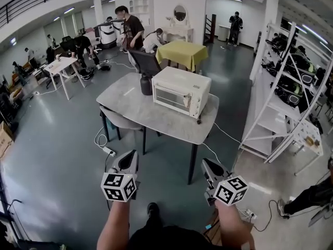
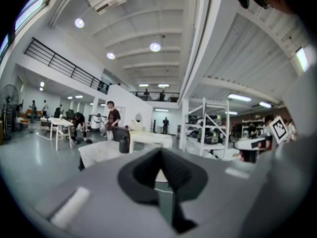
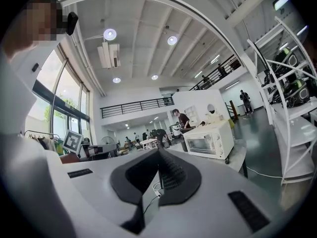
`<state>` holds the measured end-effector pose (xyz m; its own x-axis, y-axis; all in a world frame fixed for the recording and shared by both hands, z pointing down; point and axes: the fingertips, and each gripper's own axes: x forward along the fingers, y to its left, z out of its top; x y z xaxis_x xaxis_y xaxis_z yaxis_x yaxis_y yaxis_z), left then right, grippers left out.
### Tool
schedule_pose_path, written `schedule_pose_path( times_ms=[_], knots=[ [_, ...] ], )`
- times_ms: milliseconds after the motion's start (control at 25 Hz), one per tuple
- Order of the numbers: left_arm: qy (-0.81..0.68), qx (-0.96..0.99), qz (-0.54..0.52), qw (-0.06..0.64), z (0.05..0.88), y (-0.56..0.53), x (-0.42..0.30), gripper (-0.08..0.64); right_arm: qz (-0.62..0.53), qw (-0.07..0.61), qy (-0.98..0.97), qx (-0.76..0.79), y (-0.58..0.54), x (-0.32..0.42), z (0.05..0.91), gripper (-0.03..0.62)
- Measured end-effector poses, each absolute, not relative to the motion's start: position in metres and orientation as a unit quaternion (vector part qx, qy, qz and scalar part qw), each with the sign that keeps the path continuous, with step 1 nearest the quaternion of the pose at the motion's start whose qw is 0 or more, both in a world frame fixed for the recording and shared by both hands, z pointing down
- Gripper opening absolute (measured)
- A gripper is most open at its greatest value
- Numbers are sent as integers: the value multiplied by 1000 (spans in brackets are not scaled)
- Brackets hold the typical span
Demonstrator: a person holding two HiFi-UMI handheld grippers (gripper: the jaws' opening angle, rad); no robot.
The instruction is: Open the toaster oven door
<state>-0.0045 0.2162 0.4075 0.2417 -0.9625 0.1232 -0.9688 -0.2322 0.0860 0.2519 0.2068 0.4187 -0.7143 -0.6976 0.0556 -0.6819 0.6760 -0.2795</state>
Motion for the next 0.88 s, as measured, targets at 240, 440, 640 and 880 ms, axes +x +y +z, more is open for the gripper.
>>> schedule_pose_path(
  times_ms=[240, 440, 640, 880],
  knots=[
    [-616, 783, 17, 79, 414, 181, -28, 8, -143, 29, 906, -398, 167, 240, 420, -6],
    [-613, 785, 23, 82, 419, 143, -50, 8, -155, 24, 905, -395, 130, 214, 431, -6],
    [-611, 784, 21, 105, 439, 106, -82, 8, -169, 12, 904, -392, 91, 176, 450, -6],
    [-613, 782, 23, 112, 441, 73, -126, 9, -173, 1, 907, -384, 50, 126, 448, -6]
  ],
)
